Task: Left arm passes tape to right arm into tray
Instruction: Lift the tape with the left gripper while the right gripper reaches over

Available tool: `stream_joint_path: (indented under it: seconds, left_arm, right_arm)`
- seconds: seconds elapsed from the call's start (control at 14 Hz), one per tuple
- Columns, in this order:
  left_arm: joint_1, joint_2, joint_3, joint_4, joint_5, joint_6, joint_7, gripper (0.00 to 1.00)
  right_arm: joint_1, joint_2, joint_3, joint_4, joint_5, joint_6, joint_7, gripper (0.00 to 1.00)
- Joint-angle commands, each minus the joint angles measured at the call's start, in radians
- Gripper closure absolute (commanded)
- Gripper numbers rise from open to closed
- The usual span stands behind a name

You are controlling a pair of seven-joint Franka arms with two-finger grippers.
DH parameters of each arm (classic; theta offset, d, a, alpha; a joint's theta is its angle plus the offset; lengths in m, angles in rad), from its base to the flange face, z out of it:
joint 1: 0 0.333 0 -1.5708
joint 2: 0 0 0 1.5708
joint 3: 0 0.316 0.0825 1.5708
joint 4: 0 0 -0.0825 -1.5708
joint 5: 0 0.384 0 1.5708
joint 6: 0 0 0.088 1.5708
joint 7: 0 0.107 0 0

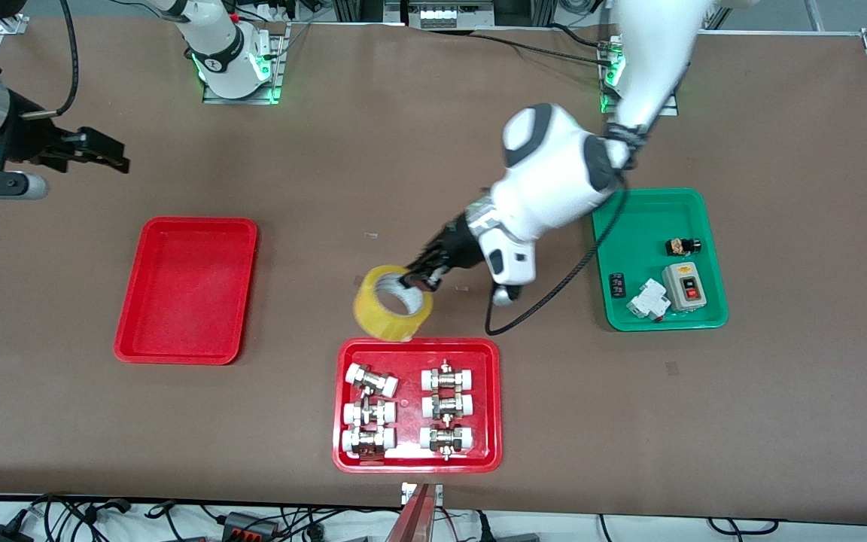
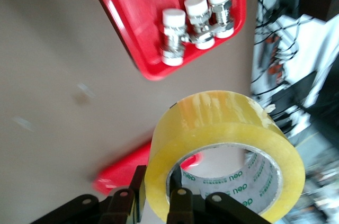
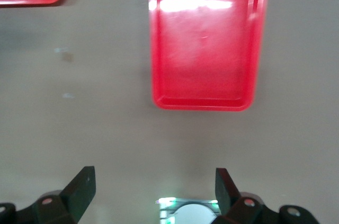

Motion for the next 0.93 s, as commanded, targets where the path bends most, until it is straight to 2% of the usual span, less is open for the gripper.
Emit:
stream_joint_path:
  seconds: [0.0, 0.14, 0.36, 0.5, 0.64, 0.86]
  left_arm:
    - [-0.067, 0.071, 0.006, 0.056, -0.032, 0.155, -0.204, 1.00]
    - [-0.083, 0.076, 0.006, 0.071, -0.032, 0.158, -0.296, 1.00]
    - [-0.084, 0.094, 0.003, 0.091, -0.047, 0.158, -0.326, 1.00]
    - [-0.089, 0.112, 0.002, 0.131, -0.149, 0.158, -0.326, 1.00]
    - [-0.097, 0.111, 0.002, 0.134, -0.225, 0.158, -0.326, 1.00]
    - [-0.098, 0.106, -0.002, 0.135, -0.338, 0.154, -0.326, 0.98]
  right_arm:
    - [0.001, 0.018, -0.003, 0.021, 0.116, -0.018, -0.036, 0.00]
    - [-0.002, 0.048, -0.004, 0.022, 0.243, -0.004, -0.087, 0.00]
    - [-0.005, 0.125, -0.006, 0.053, 0.452, 0.057, -0.167, 0.00]
    - [-0.005, 0.169, -0.006, 0.054, 0.604, 0.111, -0.251, 0.00]
    - [0.007, 0.215, -0.003, 0.057, 0.718, 0.200, -0.329, 0.00]
    - [0.054, 0.280, -0.003, 0.058, 0.831, 0.341, -0.446, 0.00]
